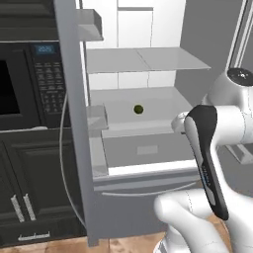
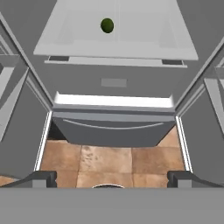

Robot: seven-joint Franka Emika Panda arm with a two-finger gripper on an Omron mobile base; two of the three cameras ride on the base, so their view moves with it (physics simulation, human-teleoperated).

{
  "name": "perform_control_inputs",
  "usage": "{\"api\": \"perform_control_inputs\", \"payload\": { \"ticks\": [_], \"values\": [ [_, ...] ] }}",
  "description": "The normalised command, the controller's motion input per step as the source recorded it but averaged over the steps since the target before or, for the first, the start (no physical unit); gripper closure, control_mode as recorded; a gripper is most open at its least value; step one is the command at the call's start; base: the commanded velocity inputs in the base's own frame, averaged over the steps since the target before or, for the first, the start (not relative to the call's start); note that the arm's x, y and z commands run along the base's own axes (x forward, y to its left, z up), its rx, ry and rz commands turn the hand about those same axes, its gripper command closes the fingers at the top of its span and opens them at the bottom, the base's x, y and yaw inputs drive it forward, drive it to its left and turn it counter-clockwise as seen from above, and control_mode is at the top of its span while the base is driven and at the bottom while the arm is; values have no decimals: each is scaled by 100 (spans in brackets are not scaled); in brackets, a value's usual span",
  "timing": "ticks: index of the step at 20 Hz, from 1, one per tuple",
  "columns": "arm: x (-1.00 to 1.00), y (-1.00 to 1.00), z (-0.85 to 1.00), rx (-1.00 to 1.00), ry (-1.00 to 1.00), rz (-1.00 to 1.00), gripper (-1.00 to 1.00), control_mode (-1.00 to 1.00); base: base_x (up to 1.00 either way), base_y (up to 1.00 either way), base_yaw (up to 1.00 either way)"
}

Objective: Grab the lemon wedge and lime from the fridge, place them in the blender, close the lid, and turn on the blender to create a marinade.

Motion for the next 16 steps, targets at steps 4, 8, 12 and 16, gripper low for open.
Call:
{"api": "perform_control_inputs", "payload": {
  "ticks": [4,8,12,16],
  "values": [
    [0,0,0,0,0,0,-100,100,72,13,0],
    [0,0,0,0,0,0,-100,100,64,15,0],
    [0,0,0,0,0,0,-100,100,52,26,0],
    [11,0,-3,0,0,0,-100,-100,36,5,0]
  ]
}}
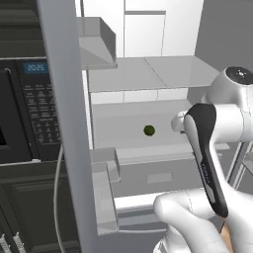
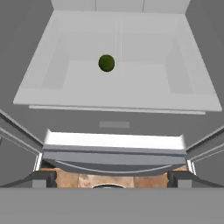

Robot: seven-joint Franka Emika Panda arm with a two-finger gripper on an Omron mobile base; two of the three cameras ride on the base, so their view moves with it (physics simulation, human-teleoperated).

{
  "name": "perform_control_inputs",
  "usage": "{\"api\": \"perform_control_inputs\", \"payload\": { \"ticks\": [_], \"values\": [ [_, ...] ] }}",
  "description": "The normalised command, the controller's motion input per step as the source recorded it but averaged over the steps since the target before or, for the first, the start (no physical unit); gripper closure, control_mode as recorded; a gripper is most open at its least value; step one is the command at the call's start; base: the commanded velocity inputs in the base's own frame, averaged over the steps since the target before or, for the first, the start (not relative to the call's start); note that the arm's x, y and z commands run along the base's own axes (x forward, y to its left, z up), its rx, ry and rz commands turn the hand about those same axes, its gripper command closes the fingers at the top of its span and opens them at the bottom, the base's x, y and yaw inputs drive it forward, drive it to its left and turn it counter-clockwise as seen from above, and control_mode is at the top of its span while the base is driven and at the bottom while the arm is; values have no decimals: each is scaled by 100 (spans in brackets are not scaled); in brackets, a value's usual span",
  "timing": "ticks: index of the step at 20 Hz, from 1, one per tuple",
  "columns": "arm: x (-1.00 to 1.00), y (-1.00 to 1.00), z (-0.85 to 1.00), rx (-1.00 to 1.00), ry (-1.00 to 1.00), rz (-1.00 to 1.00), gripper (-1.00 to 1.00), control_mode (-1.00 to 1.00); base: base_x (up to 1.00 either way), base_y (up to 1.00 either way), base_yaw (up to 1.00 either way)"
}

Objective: Grab the lemon wedge and lime from the fridge, place them in the blender, close the lid, and turn on the blender to create a marinade.

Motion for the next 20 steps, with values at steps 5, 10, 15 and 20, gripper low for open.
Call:
{"api": "perform_control_inputs", "payload": {
  "ticks": [5,10,15,20],
  "values": [
    [51,4,-56,0,0,-1,-100,-100,0,0,0],
    [63,1,-73,0,0,-1,-100,-100,0,0,0],
    [86,1,-41,0,0,-1,-100,-100,0,0,0],
    [89,0,-7,3,1,-5,-100,-100,0,0,0]
  ]
}}
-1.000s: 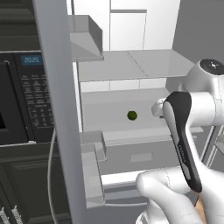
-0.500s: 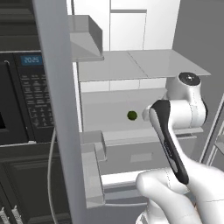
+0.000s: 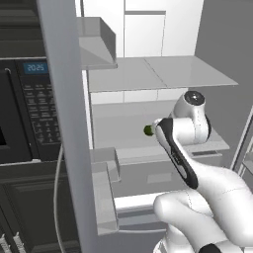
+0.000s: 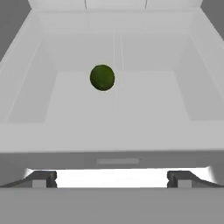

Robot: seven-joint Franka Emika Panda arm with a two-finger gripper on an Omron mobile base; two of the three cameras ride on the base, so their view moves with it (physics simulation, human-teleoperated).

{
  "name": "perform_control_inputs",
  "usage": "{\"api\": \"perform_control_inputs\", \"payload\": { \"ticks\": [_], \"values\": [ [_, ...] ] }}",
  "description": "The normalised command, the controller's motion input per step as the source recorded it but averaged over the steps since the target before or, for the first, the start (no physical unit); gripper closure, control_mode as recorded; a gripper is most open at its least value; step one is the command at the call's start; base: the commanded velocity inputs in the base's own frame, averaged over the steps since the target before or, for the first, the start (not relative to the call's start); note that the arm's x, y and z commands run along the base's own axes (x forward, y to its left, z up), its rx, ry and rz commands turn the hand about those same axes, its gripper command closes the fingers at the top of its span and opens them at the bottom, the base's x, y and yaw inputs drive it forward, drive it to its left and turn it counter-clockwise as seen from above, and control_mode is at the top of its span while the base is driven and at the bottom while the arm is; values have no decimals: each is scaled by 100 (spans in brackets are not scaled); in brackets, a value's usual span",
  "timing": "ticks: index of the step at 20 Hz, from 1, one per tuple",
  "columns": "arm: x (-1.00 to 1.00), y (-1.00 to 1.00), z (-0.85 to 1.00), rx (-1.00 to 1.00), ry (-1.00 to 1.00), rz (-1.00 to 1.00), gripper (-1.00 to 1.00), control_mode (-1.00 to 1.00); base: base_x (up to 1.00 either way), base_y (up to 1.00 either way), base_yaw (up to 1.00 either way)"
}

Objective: Grab the lemon wedge and lime from the fridge, place them in the blender, close the lid, and turn on the blender to create a marinade.

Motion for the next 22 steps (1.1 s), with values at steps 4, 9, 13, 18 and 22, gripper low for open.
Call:
{"api": "perform_control_inputs", "payload": {
  "ticks": [4,9,13,18,22],
  "values": [
    [82,7,0,0,5,-7,-100,-100,0,0,0],
    [35,4,-19,0,17,-2,-100,-100,0,0,0],
    [13,0,-44,0,13,0,-100,-100,0,0,0],
    [13,2,-38,0,5,0,-100,-100,0,0,0],
    [7,1,-47,0,0,0,-100,-100,0,0,0]
  ]
}}
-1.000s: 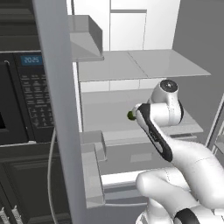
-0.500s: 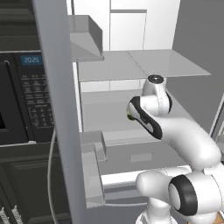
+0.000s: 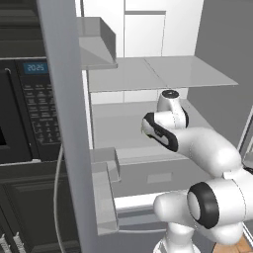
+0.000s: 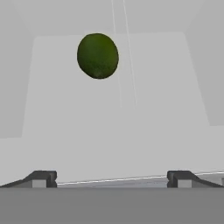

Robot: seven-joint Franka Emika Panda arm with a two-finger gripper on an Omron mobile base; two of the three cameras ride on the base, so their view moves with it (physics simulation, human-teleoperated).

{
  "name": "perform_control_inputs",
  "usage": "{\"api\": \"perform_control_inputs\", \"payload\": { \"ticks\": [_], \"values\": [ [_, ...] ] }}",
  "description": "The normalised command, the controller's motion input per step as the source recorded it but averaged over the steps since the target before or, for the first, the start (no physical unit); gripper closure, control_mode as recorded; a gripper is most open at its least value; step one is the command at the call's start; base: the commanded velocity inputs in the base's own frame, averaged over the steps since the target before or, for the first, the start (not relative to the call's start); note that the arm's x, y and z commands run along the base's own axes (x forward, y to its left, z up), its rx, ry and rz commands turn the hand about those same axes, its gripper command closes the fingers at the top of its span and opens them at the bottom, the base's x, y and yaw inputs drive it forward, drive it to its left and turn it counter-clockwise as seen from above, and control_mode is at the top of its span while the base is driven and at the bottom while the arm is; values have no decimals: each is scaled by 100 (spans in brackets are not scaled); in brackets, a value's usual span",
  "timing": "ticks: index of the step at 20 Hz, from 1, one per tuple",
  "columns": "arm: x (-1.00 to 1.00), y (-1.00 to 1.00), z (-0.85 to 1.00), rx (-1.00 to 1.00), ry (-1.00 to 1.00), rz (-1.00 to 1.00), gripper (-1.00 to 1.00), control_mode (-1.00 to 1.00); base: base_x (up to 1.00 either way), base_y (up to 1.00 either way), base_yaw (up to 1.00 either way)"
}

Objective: Grab the lemon wedge and lime from the fridge, place them in the blender, close the lid, and turn on the blender to create a marinade.

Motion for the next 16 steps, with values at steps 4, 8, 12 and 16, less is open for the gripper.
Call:
{"api": "perform_control_inputs", "payload": {
  "ticks": [4,8,12,16],
  "values": [
    [25,6,-14,0,0,0,-100,-100,0,0,0],
    [36,6,-11,0,-1,0,-100,-100,0,0,0],
    [36,6,-12,0,-2,0,-100,-100,0,0,0],
    [26,2,-4,0,-1,0,-100,-100,0,0,0]
  ]
}}
